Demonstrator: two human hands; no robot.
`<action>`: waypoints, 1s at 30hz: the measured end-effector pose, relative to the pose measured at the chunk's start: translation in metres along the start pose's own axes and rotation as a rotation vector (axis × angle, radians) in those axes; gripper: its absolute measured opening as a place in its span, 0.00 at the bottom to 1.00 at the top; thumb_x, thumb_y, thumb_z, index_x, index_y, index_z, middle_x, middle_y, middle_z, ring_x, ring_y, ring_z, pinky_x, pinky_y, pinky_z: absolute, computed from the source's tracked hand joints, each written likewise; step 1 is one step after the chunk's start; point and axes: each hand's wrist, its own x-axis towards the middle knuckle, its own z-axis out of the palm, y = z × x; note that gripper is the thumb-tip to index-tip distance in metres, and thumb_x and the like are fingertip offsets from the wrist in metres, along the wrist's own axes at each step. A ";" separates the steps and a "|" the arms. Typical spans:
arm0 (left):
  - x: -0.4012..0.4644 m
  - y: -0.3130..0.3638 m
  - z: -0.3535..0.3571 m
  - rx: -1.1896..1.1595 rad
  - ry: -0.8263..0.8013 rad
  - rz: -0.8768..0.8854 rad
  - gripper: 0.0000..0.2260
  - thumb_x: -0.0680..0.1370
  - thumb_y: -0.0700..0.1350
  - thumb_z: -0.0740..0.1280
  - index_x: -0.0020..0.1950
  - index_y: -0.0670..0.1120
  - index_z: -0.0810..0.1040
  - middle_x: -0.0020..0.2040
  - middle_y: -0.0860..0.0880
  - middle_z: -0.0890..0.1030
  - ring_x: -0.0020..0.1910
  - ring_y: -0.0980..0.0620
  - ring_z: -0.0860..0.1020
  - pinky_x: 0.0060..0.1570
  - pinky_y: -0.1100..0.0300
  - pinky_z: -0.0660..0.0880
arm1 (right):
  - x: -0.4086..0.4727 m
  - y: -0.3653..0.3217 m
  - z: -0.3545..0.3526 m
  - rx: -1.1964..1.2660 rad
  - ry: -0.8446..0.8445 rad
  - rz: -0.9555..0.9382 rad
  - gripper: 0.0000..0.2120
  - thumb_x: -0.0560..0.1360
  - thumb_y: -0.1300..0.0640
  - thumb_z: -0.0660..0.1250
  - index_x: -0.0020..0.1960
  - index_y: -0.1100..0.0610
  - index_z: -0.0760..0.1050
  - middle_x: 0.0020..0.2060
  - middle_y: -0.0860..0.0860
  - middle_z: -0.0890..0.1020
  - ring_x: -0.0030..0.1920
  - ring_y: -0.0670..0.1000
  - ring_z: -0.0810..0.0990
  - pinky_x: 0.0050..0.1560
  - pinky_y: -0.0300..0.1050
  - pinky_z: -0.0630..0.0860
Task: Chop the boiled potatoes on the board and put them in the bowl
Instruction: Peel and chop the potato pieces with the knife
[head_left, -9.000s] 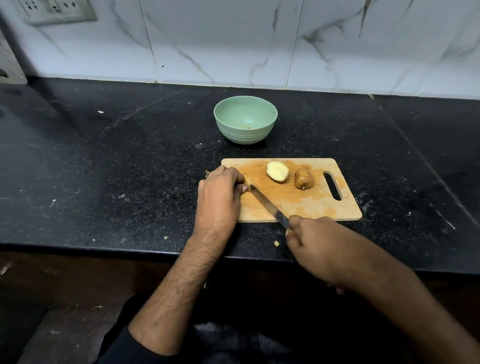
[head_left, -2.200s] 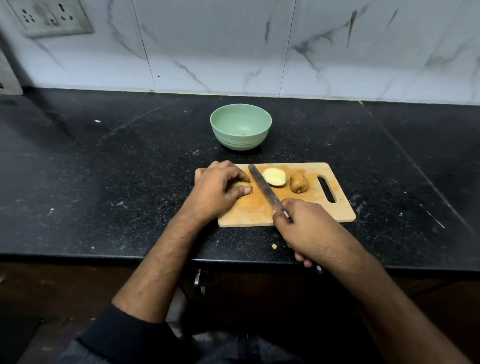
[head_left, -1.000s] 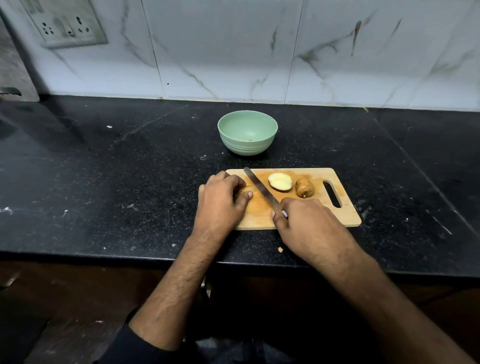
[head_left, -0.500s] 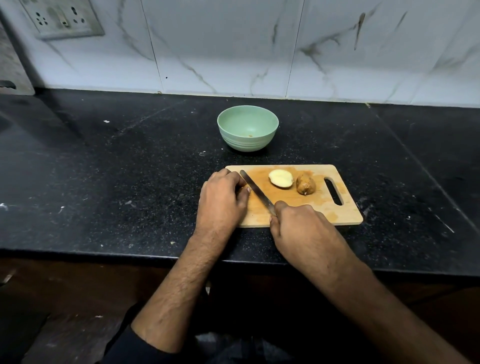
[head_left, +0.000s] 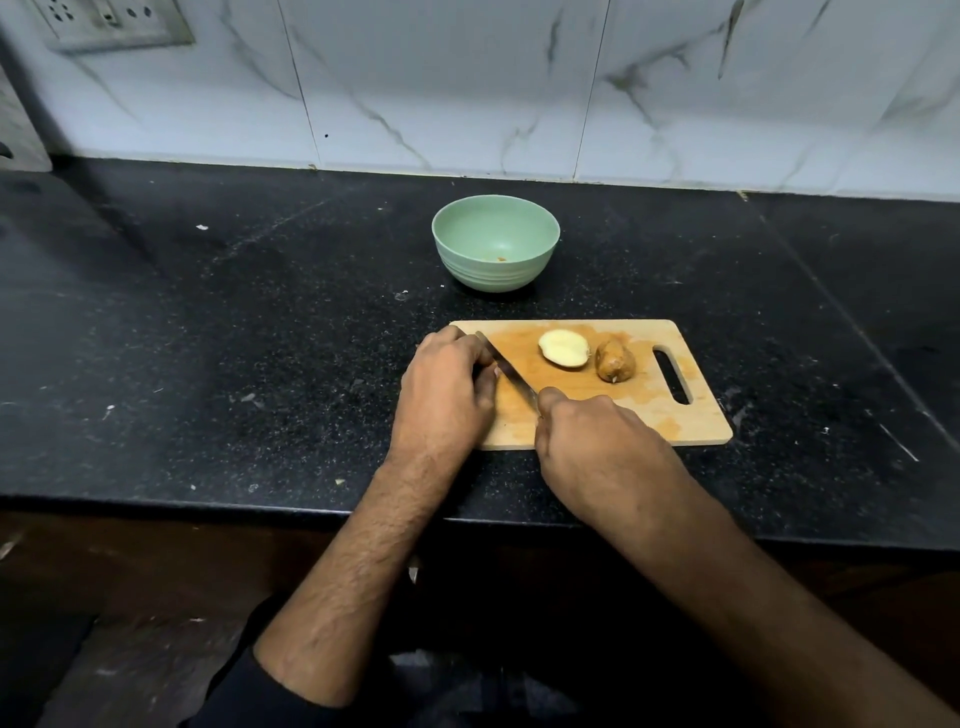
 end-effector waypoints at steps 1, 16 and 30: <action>0.000 -0.001 0.000 -0.012 -0.002 -0.002 0.02 0.77 0.43 0.71 0.45 0.48 0.80 0.44 0.53 0.74 0.49 0.51 0.74 0.53 0.50 0.76 | 0.004 -0.002 0.001 -0.004 -0.002 -0.001 0.15 0.84 0.56 0.53 0.70 0.50 0.66 0.37 0.50 0.68 0.44 0.55 0.72 0.41 0.48 0.68; -0.002 -0.003 0.004 -0.030 0.053 -0.032 0.02 0.77 0.44 0.71 0.48 0.47 0.82 0.46 0.54 0.76 0.49 0.53 0.75 0.55 0.52 0.76 | -0.026 0.017 0.006 0.031 -0.051 -0.033 0.13 0.85 0.53 0.52 0.66 0.52 0.69 0.36 0.50 0.71 0.42 0.56 0.74 0.41 0.48 0.71; -0.013 -0.010 -0.007 -0.186 0.051 -0.091 0.15 0.74 0.47 0.76 0.59 0.48 0.80 0.49 0.55 0.81 0.49 0.59 0.79 0.56 0.61 0.78 | -0.041 0.013 -0.030 0.038 0.042 -0.053 0.13 0.84 0.47 0.52 0.62 0.49 0.71 0.36 0.47 0.73 0.35 0.46 0.72 0.32 0.44 0.67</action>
